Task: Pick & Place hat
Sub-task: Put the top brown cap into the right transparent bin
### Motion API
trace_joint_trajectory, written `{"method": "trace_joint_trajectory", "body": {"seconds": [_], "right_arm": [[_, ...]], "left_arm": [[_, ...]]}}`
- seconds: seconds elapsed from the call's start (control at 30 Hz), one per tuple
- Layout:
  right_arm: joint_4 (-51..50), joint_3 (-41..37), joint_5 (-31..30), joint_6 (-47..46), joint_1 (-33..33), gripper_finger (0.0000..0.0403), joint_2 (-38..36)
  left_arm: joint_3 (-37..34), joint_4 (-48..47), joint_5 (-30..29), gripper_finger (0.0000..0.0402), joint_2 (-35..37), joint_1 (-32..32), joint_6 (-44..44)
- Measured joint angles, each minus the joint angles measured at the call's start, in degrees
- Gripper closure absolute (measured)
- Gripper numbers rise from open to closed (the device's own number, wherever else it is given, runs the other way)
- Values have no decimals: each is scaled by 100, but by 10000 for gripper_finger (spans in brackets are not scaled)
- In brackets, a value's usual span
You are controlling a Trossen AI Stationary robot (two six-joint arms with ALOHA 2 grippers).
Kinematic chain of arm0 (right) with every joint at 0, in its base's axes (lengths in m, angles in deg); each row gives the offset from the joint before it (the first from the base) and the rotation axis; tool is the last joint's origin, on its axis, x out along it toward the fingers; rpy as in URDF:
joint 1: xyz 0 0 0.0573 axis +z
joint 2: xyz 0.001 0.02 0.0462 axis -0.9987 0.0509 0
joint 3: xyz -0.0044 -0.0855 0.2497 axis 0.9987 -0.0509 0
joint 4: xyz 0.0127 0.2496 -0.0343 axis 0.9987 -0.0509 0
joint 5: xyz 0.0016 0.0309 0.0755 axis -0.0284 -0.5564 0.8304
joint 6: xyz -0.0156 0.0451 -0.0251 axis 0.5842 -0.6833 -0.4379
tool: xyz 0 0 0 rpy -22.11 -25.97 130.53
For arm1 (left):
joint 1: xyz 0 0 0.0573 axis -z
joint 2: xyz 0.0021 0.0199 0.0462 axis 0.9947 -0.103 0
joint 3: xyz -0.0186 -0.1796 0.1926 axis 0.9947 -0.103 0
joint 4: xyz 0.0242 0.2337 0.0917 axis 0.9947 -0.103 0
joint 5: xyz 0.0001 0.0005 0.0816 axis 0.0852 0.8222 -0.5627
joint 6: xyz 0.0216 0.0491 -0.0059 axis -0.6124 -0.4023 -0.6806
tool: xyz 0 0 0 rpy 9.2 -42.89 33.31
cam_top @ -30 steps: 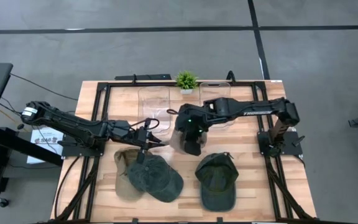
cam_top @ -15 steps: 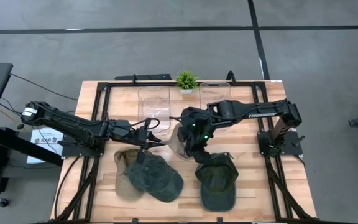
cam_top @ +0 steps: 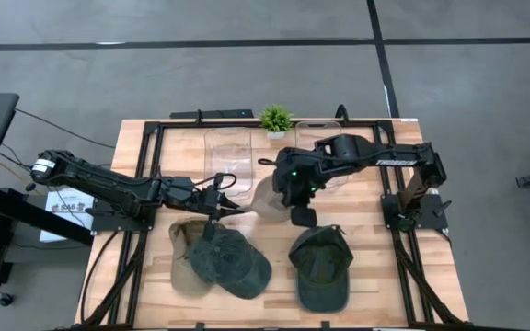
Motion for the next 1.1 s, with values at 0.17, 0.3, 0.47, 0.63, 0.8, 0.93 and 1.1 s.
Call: {"method": "trace_joint_trajectory", "body": {"seconds": [0.17, 0.3, 0.47, 0.63, 0.8, 0.93, 1.1], "right_arm": [[-458, 0, -3, 118, 22, 403, 51], [-354, -176, 35, 285, 124, 403, 46], [-510, -306, 1, 348, 186, 403, 57], [-177, -235, -836, 655, 143, 403, -23], [-69, 126, -1968, 1016, 95, 403, -284], [39, 311, -3012, 1302, 65, 403, -595], [187, 341, -3258, 1347, 123, 403, -1216]], "left_arm": [[0, 2, 17, 384, 0, 0, 0], [0, 24, 130, 384, 0, 0, 0], [0, 110, 236, 384, -2, 0, 20], [0, 184, 356, 384, -2, 0, 20], [0, 273, 641, 384, 0, 0, 125], [0, 583, 1129, 384, 0, 0, 170], [0, 1296, 2225, 384, 0, 8, 429]]}}
